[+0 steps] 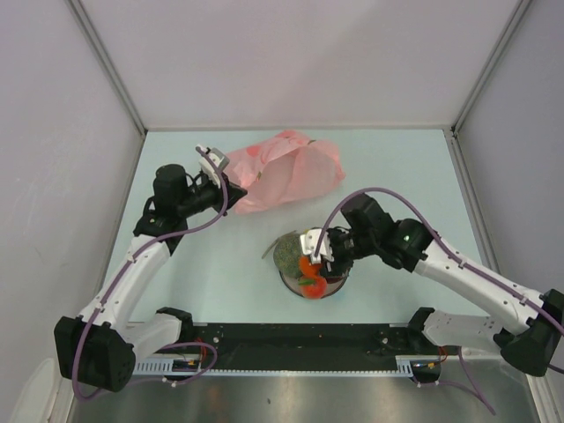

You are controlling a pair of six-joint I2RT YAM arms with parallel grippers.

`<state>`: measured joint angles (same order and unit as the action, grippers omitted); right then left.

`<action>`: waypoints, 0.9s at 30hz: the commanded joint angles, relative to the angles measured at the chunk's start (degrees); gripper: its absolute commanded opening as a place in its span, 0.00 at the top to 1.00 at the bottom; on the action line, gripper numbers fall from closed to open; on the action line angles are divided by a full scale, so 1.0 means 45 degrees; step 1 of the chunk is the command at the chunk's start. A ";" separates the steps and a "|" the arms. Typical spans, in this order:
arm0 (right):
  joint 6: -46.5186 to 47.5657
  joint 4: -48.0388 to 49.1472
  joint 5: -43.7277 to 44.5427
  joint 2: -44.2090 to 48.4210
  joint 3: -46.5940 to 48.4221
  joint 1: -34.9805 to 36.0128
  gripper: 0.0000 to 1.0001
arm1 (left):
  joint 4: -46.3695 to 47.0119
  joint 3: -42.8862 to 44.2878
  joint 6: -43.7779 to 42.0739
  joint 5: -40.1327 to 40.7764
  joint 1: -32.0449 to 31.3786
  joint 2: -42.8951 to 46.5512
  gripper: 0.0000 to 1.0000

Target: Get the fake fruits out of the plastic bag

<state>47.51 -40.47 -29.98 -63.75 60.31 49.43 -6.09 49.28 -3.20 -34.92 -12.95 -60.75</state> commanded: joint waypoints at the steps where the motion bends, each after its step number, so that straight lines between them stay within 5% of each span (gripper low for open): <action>1: 0.1414 -0.0461 0.1230 0.0591 -0.0531 0.0578 0.68 | 0.0221 -0.0208 0.0146 -0.0346 0.0046 0.0550 1.00; 27: 0.2021 0.1200 0.1759 0.0611 -0.1880 0.0773 0.68 | 0.0044 -0.1009 0.0126 -0.0386 0.0124 0.1234 1.00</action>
<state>57.19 -37.45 -21.74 -61.69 51.86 52.58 -7.35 44.69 -3.01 -35.09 -12.93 -55.57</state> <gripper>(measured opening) 0.618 0.007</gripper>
